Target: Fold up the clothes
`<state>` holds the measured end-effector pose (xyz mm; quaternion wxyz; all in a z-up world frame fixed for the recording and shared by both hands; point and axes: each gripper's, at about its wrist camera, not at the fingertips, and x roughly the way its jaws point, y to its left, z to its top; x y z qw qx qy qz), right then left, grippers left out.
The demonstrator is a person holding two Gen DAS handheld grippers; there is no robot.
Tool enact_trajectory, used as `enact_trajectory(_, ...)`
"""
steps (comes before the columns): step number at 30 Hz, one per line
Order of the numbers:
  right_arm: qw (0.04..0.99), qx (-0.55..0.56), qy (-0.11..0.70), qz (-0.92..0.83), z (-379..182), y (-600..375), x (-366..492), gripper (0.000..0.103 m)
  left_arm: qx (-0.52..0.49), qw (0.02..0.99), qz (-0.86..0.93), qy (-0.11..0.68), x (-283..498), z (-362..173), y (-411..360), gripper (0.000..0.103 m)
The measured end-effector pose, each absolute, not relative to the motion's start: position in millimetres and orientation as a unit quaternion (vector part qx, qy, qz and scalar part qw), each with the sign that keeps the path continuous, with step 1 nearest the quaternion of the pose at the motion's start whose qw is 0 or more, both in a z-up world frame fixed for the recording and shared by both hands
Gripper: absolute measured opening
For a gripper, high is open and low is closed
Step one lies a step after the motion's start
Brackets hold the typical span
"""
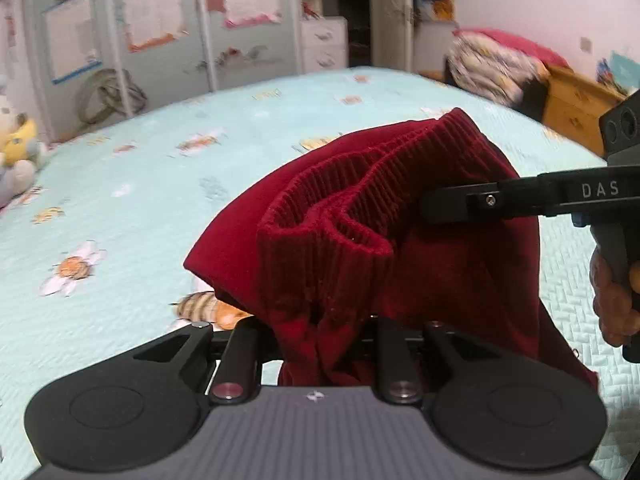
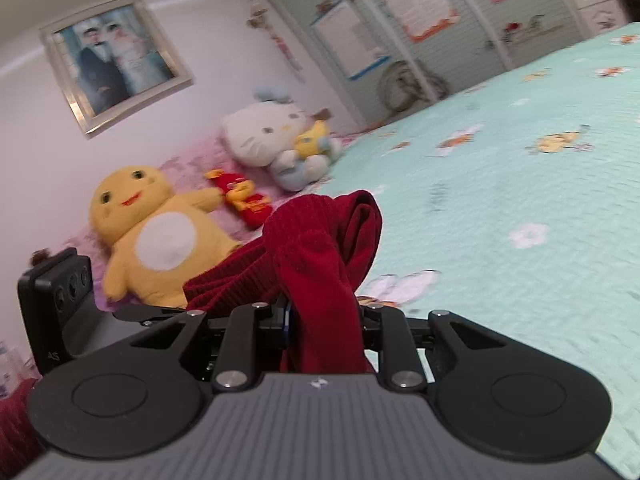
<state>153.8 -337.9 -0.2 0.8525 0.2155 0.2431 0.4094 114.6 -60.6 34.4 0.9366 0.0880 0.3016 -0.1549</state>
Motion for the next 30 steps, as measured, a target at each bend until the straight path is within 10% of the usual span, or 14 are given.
enact_trajectory(14,0.795,0.14,0.185,0.561,83,-262,124,0.023,0.013,0.967,-0.075,0.243,21,97,12,0.021)
enact_trajectory(30,0.727,0.071,0.38,0.567,-44,-74,286,0.023,-0.113,0.895,-0.021,0.431,173,-54,158,0.02)
